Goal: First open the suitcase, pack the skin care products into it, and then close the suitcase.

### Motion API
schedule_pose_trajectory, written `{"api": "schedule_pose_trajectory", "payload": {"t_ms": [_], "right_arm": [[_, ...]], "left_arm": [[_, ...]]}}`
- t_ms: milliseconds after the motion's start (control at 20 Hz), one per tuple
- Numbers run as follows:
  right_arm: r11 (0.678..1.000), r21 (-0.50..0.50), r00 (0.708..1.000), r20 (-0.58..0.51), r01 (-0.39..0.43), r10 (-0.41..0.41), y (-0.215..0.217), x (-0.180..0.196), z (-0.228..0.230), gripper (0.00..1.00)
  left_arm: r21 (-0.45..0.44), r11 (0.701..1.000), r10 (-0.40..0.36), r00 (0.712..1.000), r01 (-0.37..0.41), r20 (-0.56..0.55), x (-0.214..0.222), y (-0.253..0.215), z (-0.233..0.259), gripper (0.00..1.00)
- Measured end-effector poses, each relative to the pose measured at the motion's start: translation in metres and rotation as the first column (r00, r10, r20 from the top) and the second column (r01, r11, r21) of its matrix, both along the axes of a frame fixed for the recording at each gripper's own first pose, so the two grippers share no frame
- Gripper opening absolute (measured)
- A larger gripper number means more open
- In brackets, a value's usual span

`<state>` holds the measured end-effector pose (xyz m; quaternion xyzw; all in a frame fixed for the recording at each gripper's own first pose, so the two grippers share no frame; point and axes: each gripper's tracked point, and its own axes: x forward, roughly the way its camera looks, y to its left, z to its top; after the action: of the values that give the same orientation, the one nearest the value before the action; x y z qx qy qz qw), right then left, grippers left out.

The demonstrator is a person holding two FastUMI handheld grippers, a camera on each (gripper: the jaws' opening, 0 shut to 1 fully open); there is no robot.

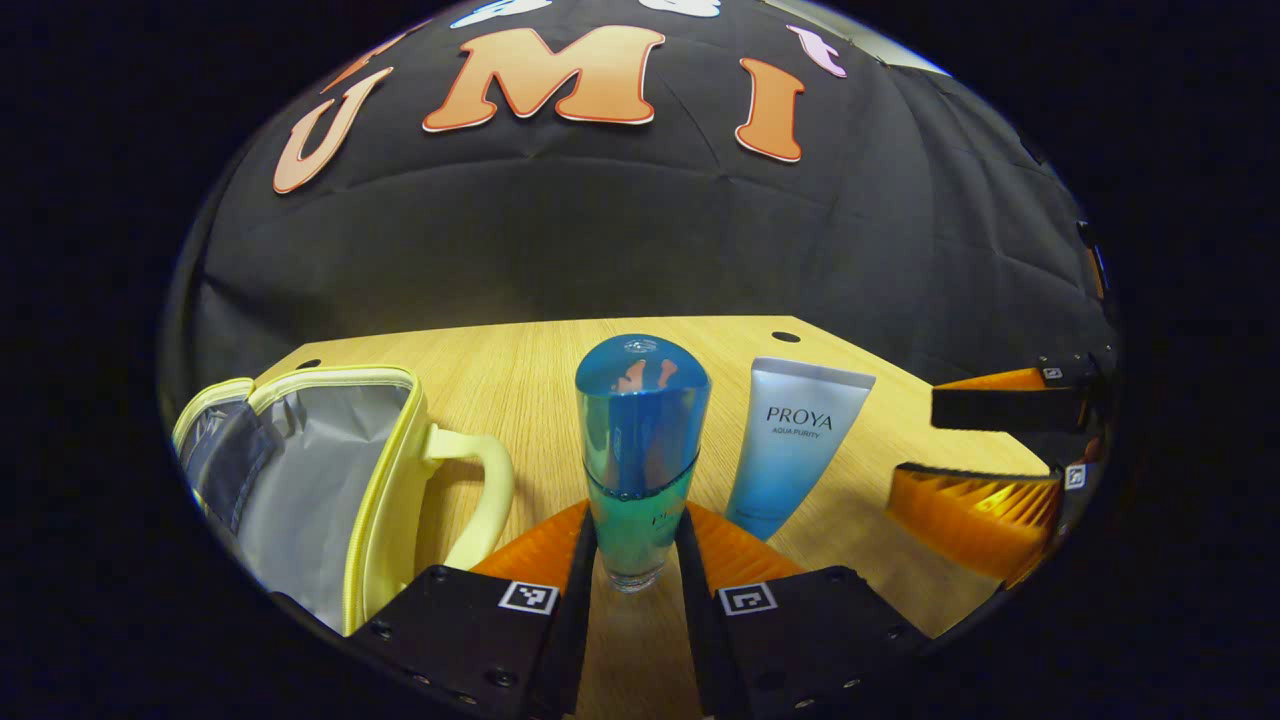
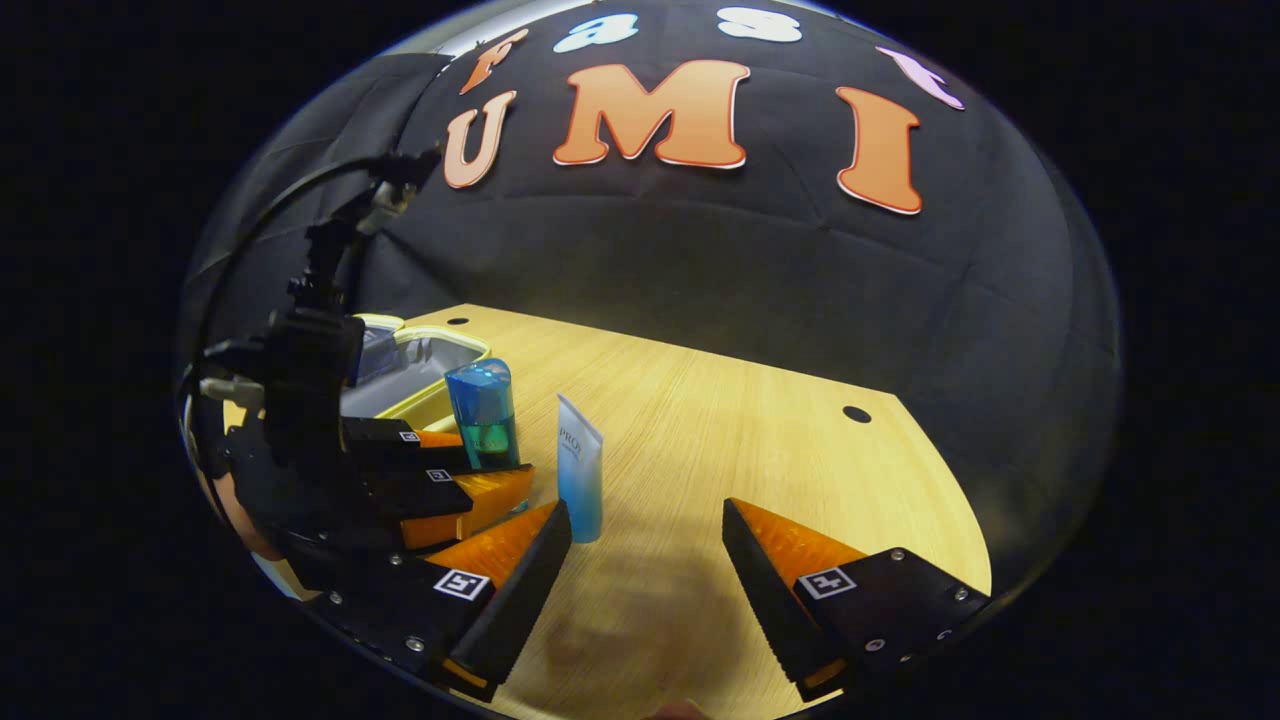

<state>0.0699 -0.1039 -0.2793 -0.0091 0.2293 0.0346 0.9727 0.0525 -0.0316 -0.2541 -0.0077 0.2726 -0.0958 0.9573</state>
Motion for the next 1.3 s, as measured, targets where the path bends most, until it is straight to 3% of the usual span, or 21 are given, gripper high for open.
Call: {"api": "schedule_pose_trajectory", "payload": {"t_ms": [400, 550, 750, 850, 1100, 1150, 1250, 1300], "right_arm": [[0.992, 0.052, 0.992, -0.046, -0.111, 0.114, 0.028, 0.024, -0.032, 0.99], [0.992, 0.055, 0.991, -0.076, -0.110, 0.114, 0.036, 0.034, -0.047, 0.88], [0.988, 0.076, 0.986, -0.085, -0.134, 0.141, 0.049, 0.038, -0.054, 0.63], [0.984, 0.103, 0.984, -0.086, -0.145, 0.154, 0.057, 0.040, -0.054, 0.46], [0.979, 0.158, 0.985, -0.094, -0.132, 0.148, 0.068, 0.041, -0.041, 0.44], [0.979, 0.157, 0.985, -0.096, -0.128, 0.144, 0.068, 0.041, -0.035, 0.39], [0.978, 0.169, 0.986, -0.093, -0.123, 0.140, 0.070, 0.039, -0.020, 0.44], [0.977, 0.172, 0.986, -0.089, -0.123, 0.139, 0.071, 0.038, -0.011, 0.39]], "left_arm": [[0.015, 1.000, 0.021, 0.998, -0.022, 0.052, -0.007, 0.016, 0.030, 0.43], [-0.006, 0.999, 0.032, 0.997, -0.032, 0.065, -0.011, 0.019, 0.048, 0.43], [-0.005, 0.999, 0.044, 0.996, -0.044, 0.080, -0.017, 0.029, 0.066, 0.43], [-0.005, 0.998, 0.055, 0.995, -0.055, 0.087, -0.020, 0.038, 0.074, 0.43], [0.002, 0.994, 0.105, 0.989, -0.106, 0.105, -0.019, 0.075, 0.100, 0.43], [0.005, 0.993, 0.115, 0.988, -0.116, 0.101, -0.019, 0.085, 0.102, 0.43], [0.016, 0.990, 0.138, 0.987, -0.140, 0.085, -0.021, 0.106, 0.106, 0.43], [0.023, 0.988, 0.151, 0.986, -0.152, 0.069, -0.022, 0.117, 0.107, 0.43]]}}
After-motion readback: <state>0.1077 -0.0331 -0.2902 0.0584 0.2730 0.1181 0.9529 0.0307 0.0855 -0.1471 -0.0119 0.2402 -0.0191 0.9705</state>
